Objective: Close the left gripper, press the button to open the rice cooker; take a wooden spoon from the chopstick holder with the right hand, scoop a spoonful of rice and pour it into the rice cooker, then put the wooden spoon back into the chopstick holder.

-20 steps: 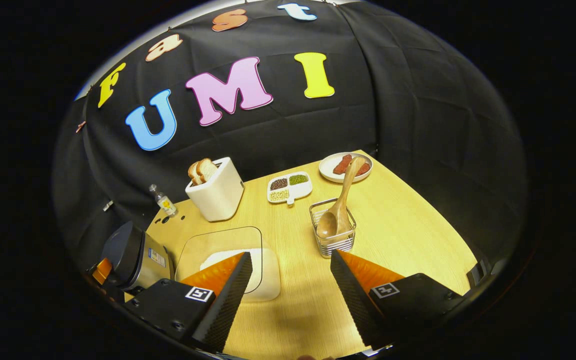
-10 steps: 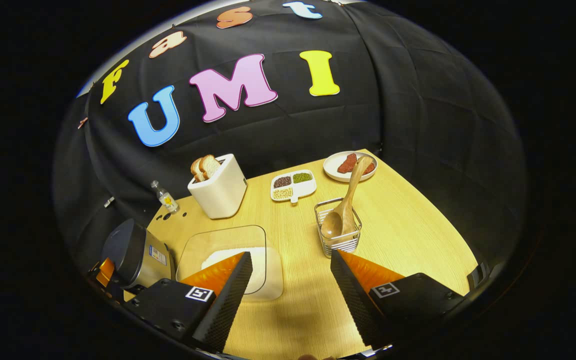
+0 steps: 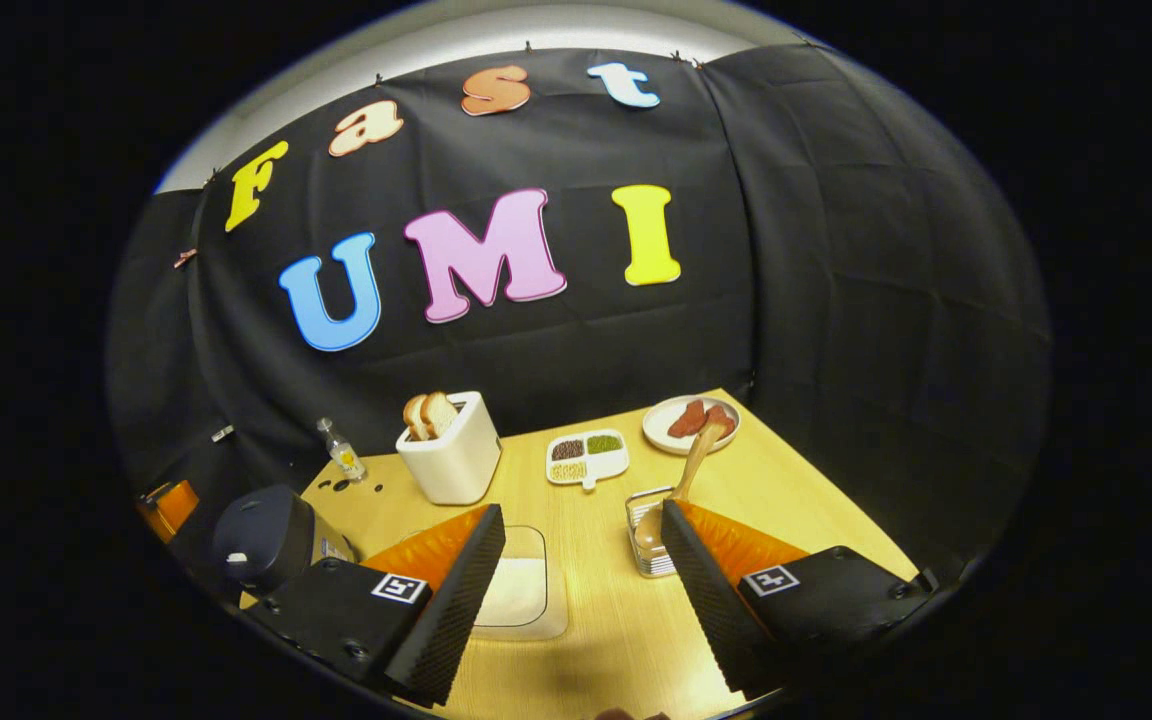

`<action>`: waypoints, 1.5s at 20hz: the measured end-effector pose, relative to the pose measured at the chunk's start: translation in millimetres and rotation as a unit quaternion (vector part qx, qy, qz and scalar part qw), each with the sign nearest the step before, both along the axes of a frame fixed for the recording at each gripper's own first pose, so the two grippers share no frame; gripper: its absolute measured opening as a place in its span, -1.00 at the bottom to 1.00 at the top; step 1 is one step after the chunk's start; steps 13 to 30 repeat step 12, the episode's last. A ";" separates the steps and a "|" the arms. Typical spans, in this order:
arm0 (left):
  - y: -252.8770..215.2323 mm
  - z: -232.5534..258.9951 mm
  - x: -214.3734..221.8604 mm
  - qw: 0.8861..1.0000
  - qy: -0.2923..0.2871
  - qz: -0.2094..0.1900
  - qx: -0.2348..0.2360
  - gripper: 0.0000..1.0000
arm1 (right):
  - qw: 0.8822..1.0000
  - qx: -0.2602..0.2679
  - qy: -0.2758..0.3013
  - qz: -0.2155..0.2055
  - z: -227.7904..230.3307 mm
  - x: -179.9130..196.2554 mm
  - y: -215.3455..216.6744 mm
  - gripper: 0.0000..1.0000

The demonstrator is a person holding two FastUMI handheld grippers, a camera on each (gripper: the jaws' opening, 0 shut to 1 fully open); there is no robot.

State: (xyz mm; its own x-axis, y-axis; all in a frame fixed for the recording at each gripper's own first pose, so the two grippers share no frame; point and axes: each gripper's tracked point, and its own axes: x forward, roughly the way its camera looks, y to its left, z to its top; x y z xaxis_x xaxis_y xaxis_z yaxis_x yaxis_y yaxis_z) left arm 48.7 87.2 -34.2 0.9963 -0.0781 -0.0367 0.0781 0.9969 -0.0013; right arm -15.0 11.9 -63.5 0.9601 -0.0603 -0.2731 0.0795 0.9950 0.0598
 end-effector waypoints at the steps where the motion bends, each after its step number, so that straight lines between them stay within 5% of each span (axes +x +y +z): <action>1: -7.2 9.0 -3.0 1.000 -0.007 -0.013 -0.011 0.91 | 1.000 -0.004 -0.021 -0.006 17.4 -3.9 -2.6 0.97; 9: -15.7 9.7 -33.1 0.996 -0.013 -0.073 -0.059 0.90 | 0.992 -0.081 -0.079 -0.058 57.9 -82.7 -15.3 0.97; 12: -12.2 -5.7 -35.6 0.993 0.002 -0.093 -0.067 0.90 | 0.988 -0.111 -0.096 -0.038 66.3 -88.0 10.6 0.97; 30: -12.2 -5.7 -35.6 0.993 0.002 -0.093 -0.067 0.90 | 0.988 -0.111 -0.096 -0.038 66.3 -88.0 10.6 0.97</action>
